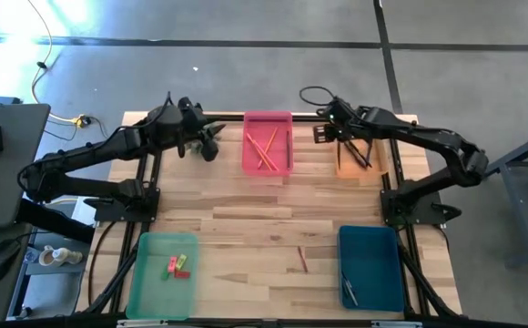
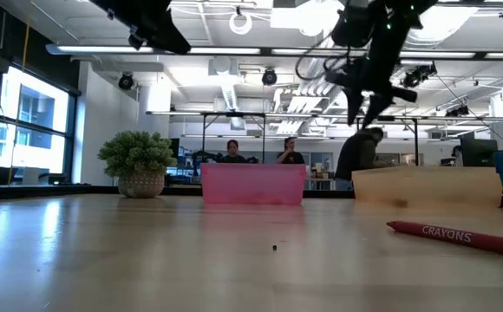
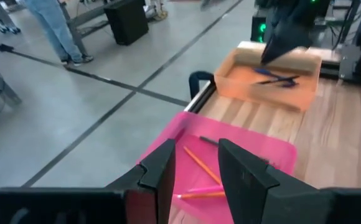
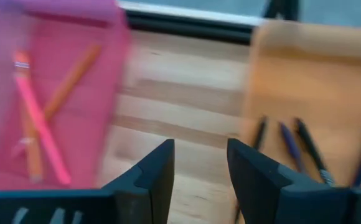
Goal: Sort crayons/erasers/pens/pencils in bins
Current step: Put the red crayon into the blue bin
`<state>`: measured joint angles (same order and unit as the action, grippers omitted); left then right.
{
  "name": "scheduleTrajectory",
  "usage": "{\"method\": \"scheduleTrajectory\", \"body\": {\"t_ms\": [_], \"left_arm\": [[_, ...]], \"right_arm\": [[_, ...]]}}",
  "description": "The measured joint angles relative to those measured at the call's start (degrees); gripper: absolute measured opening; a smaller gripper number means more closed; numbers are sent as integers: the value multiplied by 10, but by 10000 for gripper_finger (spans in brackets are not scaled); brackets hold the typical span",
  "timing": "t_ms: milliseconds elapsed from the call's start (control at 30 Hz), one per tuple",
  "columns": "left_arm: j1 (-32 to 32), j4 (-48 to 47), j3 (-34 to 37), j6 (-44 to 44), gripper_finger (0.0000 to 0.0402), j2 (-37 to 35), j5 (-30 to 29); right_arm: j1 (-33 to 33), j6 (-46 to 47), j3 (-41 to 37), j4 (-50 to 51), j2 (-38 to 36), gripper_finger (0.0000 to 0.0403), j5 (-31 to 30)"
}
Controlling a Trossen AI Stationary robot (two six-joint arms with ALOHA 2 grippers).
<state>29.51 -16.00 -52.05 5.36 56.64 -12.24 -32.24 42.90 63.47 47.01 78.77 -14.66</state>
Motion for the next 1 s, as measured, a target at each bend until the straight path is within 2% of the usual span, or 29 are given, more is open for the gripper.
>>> {"method": "scheduleTrajectory", "body": {"t_ms": [300,533,800,1000], "left_arm": [[29,-42,0,28,110,7,43],[47,-94,0,41,110,40,109],[46,-143,0,91,110,87,116],[46,-142,0,83,110,95,138]], "right_arm": [[93,32,44,-59,0,138,-23],[166,52,49,-155,0,138,-54],[240,62,49,-264,0,138,-104],[286,62,49,-334,0,138,-152]]}}
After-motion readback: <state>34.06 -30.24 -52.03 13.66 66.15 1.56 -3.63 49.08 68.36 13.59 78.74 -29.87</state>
